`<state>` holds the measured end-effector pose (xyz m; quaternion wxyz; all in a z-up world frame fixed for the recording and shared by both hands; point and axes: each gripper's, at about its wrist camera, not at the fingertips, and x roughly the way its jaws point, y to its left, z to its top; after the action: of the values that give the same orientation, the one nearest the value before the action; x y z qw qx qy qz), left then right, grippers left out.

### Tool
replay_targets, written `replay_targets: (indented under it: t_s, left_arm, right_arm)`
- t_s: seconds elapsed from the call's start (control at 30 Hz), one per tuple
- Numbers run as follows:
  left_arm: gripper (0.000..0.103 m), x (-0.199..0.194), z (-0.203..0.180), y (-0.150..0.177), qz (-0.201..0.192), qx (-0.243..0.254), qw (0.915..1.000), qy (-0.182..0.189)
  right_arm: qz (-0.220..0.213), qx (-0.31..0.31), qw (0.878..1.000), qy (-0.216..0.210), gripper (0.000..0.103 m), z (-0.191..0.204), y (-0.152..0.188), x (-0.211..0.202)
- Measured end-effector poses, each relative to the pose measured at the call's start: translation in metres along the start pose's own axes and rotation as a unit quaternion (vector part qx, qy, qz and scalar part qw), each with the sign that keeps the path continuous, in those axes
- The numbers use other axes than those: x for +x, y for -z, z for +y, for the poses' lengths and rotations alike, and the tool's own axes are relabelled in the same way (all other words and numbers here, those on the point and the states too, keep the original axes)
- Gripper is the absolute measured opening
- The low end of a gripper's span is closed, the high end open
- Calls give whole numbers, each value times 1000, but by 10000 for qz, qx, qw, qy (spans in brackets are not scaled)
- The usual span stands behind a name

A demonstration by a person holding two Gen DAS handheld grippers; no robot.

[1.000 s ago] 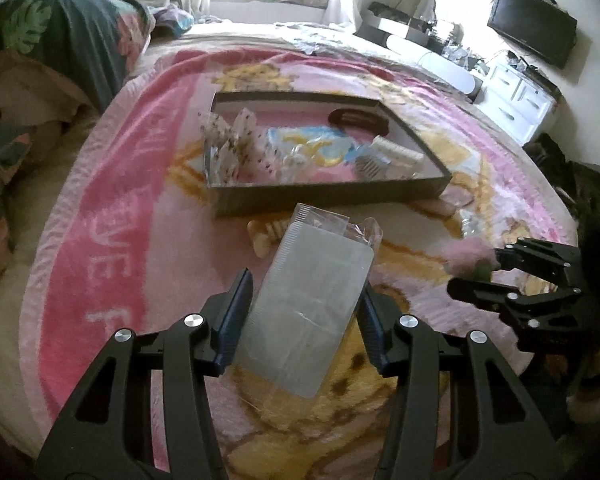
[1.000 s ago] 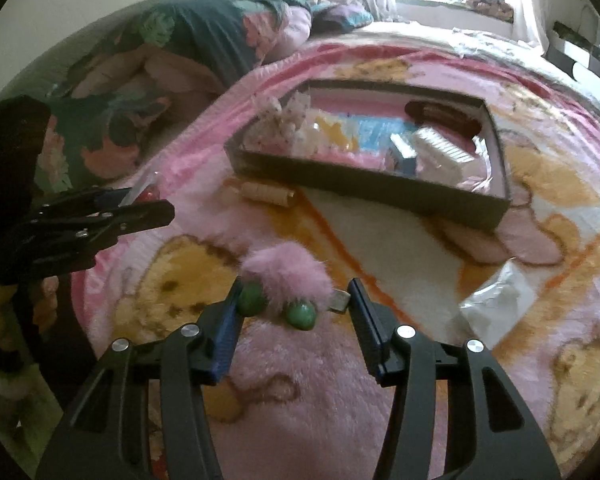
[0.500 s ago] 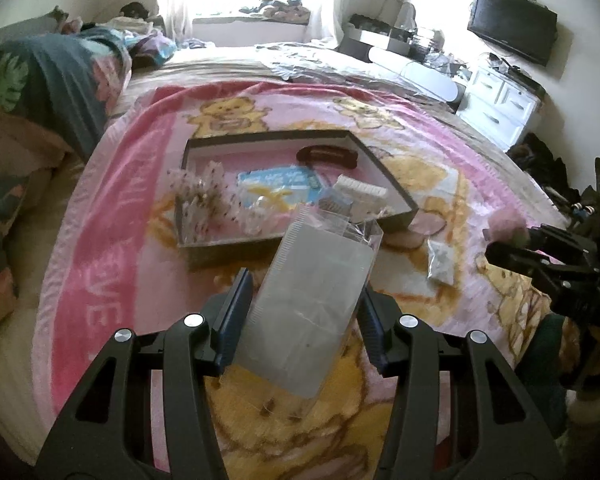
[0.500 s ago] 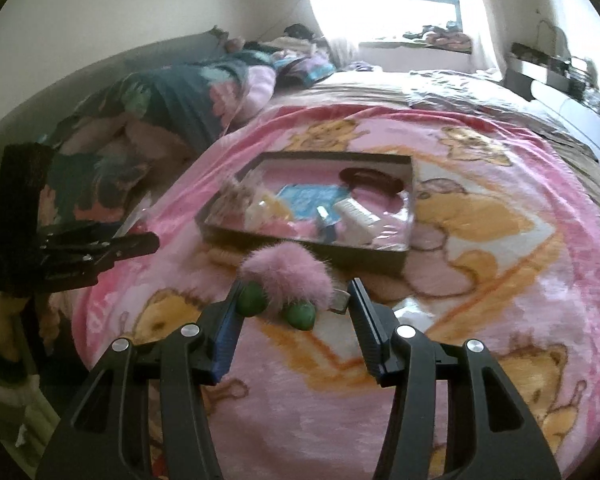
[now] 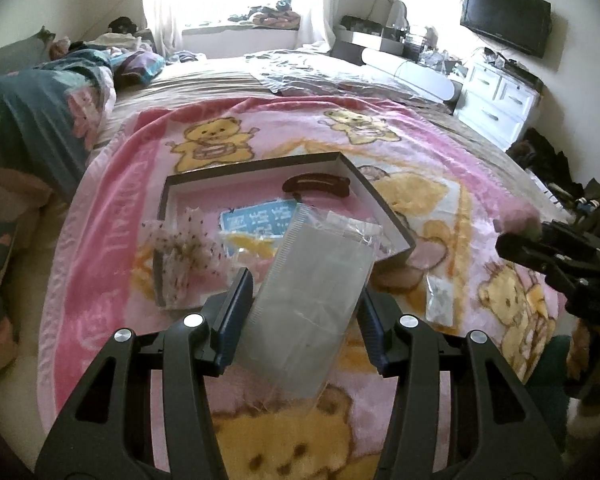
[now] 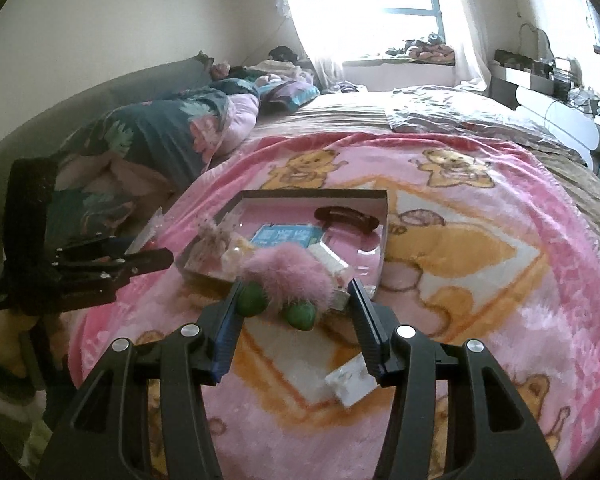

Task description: Organize jewelry

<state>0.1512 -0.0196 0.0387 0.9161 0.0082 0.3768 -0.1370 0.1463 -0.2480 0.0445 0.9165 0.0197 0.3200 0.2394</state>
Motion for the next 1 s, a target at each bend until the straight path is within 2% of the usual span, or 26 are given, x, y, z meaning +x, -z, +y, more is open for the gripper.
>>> replay_targets:
  t_s: [0.6, 0.8, 1.0]
  left_arm:
    - [43, 83, 16, -15, 573, -37, 9982, -179]
    - [42, 103, 21, -12, 718, -75, 9972, -219]
    - [43, 120, 23, -8, 841, -112, 9961, -237]
  right_arm:
    - [141, 116, 9998, 112, 50, -37, -50, 67]
    - [339, 139, 9993, 80, 50, -43, -52, 95]
    - [656, 216, 9975, 129, 50, -54, -40, 124]
